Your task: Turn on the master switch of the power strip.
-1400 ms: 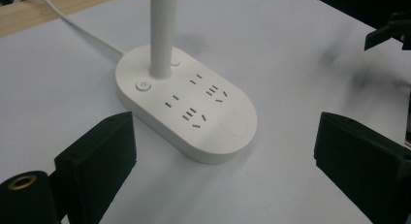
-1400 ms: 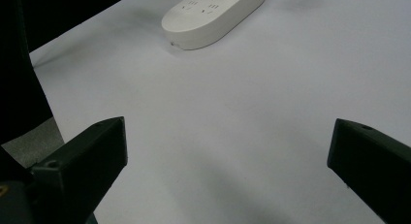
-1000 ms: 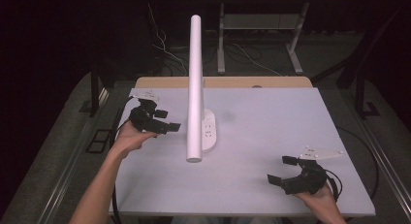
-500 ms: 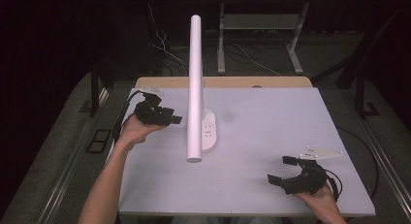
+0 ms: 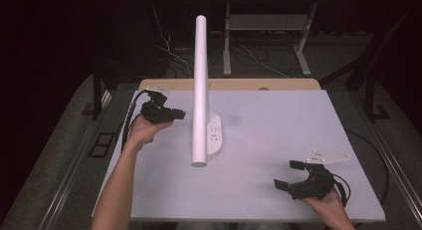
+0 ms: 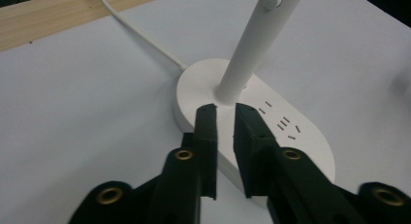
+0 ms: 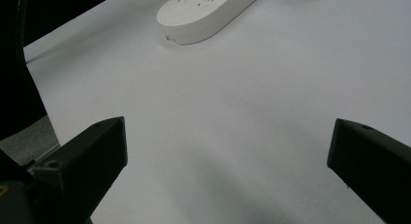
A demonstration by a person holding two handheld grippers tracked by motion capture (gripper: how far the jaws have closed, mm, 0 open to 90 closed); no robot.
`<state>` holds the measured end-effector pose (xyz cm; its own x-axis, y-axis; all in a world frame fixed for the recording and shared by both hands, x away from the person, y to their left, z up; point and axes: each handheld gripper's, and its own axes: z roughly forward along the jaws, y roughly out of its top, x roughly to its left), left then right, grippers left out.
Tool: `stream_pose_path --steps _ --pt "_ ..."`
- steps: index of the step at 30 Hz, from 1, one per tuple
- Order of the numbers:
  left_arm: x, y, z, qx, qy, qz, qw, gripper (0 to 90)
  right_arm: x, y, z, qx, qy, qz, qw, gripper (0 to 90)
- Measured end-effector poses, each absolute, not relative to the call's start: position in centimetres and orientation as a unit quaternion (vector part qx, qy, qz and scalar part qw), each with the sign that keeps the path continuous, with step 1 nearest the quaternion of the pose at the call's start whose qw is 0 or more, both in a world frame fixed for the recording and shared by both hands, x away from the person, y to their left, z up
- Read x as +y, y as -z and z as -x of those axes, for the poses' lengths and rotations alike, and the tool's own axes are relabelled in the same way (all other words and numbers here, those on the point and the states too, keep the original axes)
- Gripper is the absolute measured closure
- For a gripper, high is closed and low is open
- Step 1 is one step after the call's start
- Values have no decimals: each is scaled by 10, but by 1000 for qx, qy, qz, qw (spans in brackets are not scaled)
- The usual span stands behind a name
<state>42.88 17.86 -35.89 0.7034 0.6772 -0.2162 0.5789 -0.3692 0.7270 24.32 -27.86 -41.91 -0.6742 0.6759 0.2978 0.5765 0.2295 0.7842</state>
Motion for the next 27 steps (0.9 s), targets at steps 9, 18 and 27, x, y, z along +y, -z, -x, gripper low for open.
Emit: stream_pose_path --steps 9,18,27 --pt "170 371 -440 393 -72 -822 405 897 -278 419 -243 783 -474 -399 52 2" --pt "168 378 -447 408 -75 -809 416 897 -278 419 -242 785 -472 -398 50 3" --pt "163 386 -452 425 -70 -792 433 897 -277 419 -242 786 -473 -394 50 3"
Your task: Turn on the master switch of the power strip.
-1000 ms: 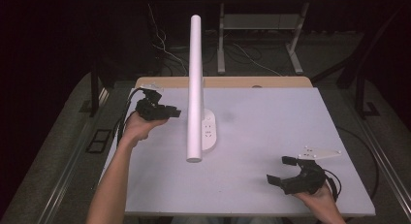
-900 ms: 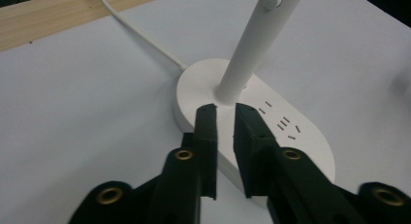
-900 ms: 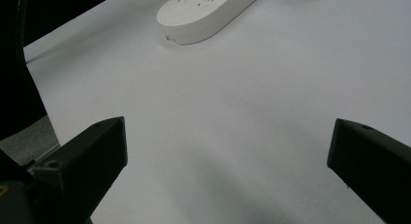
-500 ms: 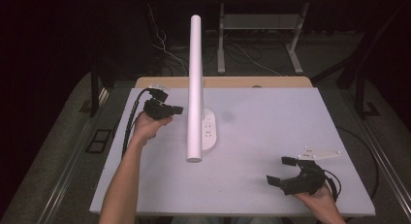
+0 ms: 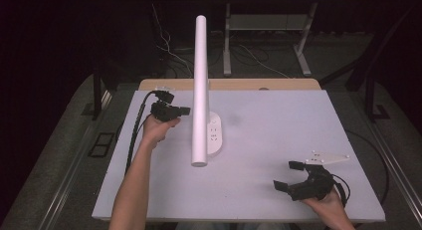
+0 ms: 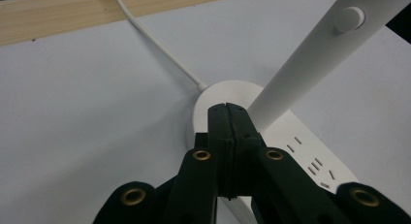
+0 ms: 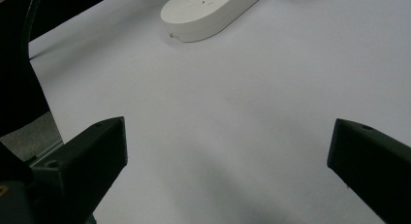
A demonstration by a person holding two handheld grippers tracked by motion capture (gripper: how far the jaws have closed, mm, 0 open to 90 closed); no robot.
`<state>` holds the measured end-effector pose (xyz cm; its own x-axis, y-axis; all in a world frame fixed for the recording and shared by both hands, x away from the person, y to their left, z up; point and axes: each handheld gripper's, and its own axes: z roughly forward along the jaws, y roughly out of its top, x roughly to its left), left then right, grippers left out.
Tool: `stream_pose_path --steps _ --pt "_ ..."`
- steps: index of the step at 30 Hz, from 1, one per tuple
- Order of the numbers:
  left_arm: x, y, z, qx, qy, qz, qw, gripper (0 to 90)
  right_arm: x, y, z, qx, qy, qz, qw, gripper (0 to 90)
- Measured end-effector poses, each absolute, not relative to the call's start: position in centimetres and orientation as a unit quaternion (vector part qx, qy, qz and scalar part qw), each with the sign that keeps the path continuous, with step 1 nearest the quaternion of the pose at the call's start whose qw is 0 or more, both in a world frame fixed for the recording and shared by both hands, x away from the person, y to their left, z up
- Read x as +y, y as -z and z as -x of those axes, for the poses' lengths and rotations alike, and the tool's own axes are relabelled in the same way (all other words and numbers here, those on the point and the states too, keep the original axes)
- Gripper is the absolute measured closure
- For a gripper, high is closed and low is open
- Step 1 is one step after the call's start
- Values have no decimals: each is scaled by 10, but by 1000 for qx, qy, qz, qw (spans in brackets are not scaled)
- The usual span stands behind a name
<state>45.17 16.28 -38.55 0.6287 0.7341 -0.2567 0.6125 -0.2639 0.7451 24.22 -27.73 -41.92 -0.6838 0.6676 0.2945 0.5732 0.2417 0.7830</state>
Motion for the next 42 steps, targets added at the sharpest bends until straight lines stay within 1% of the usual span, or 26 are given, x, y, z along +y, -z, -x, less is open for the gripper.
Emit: stream_pose_path --steps 10,21,27,33,42 --pt "149 396 -456 428 -62 -794 428 897 -277 419 -242 787 -475 -392 48 3" --pt "138 411 -460 422 -58 -808 406 897 -278 419 -242 787 -474 -391 48 3" --pt "134 414 -459 419 -55 -811 405 897 -277 420 -242 788 -474 -390 48 3" --pt "130 417 -459 408 -58 -824 390 897 -277 420 -242 788 -474 -390 48 3" --pt "127 419 -458 411 -67 -822 389 897 -277 420 -242 788 -474 -389 48 3"
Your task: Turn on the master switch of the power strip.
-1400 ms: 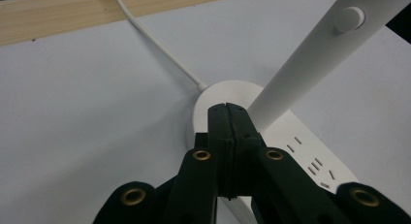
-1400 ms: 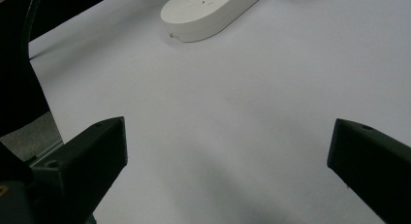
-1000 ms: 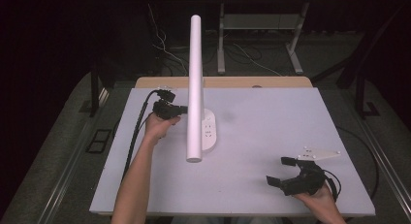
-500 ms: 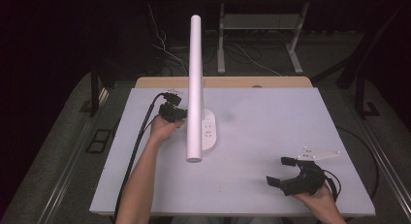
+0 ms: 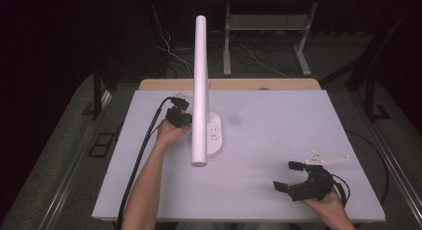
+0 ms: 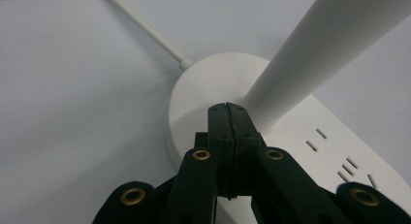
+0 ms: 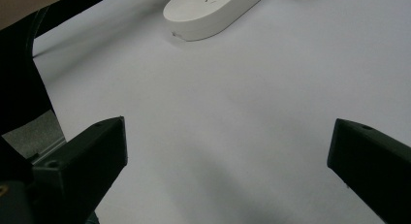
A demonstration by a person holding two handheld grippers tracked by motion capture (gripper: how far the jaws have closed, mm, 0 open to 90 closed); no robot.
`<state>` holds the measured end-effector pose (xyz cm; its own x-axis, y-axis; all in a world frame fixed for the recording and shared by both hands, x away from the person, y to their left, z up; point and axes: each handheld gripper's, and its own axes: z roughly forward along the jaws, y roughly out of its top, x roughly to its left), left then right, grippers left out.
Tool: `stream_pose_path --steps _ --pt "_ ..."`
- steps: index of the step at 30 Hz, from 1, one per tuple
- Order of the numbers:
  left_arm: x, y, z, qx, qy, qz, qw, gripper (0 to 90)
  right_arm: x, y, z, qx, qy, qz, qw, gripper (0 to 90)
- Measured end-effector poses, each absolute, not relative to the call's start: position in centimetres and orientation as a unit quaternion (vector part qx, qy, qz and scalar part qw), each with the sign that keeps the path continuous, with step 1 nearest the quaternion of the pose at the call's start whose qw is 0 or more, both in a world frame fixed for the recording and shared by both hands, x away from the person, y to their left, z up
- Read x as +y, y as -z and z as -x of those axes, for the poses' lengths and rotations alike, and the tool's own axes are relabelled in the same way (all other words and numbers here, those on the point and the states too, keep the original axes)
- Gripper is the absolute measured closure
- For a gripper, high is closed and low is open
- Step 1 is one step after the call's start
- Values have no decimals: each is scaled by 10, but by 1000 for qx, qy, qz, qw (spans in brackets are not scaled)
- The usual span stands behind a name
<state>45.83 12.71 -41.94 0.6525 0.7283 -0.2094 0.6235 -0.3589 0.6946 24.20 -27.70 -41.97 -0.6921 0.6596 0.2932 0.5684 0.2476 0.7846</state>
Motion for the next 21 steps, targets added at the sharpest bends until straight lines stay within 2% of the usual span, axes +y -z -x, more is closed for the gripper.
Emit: stream_pose_path --steps 11,21 --pt "127 423 -456 444 -60 -801 398 900 -276 419 -241 790 -474 -387 48 3" --pt "121 424 -454 441 -60 -808 386 900 -276 419 -241 791 -474 -384 51 2"
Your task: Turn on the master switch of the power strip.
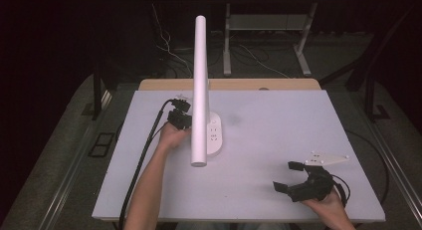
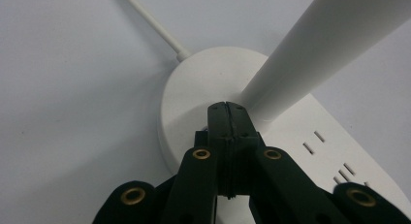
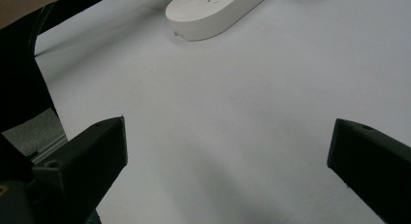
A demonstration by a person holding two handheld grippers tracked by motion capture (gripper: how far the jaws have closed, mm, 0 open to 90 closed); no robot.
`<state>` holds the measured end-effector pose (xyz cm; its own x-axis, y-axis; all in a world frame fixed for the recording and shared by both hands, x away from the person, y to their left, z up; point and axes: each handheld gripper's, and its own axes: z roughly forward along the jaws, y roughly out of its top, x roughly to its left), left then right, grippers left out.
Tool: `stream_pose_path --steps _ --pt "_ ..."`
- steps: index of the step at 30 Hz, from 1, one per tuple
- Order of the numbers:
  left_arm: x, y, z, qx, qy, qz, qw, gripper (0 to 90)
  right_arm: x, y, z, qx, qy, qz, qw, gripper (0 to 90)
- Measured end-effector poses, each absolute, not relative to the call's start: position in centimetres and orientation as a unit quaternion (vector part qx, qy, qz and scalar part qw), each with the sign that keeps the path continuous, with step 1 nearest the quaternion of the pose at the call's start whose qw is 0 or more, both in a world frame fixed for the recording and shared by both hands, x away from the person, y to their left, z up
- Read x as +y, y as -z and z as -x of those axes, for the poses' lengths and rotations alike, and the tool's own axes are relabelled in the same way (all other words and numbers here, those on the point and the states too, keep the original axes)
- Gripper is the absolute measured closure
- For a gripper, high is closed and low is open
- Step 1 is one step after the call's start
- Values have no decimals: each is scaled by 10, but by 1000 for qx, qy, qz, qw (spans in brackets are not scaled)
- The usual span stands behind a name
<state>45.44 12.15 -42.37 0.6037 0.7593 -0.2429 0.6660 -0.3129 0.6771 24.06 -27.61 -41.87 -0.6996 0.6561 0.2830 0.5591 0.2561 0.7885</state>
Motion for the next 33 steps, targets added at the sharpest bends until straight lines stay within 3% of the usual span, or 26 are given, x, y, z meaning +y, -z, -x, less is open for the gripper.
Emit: stream_pose_path --steps 25,33 --pt "126 419 -452 449 -78 -802 387 899 -279 418 -241 789 -476 -385 54 3" --pt "138 417 -452 446 -72 -790 414 896 -280 419 -242 787 -476 -390 53 2"
